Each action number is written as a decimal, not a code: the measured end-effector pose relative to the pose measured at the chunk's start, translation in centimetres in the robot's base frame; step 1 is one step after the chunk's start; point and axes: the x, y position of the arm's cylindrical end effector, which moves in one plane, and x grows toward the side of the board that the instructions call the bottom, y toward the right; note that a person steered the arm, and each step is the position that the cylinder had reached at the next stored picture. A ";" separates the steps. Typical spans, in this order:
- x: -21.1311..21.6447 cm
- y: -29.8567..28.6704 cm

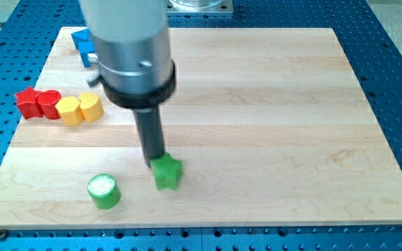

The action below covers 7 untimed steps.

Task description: Move the green circle into the green star

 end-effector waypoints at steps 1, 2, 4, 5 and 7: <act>0.6 4.0; -2.6 -2.6; 3.5 -15.2; 6.0 -13.1; 4.6 -8.2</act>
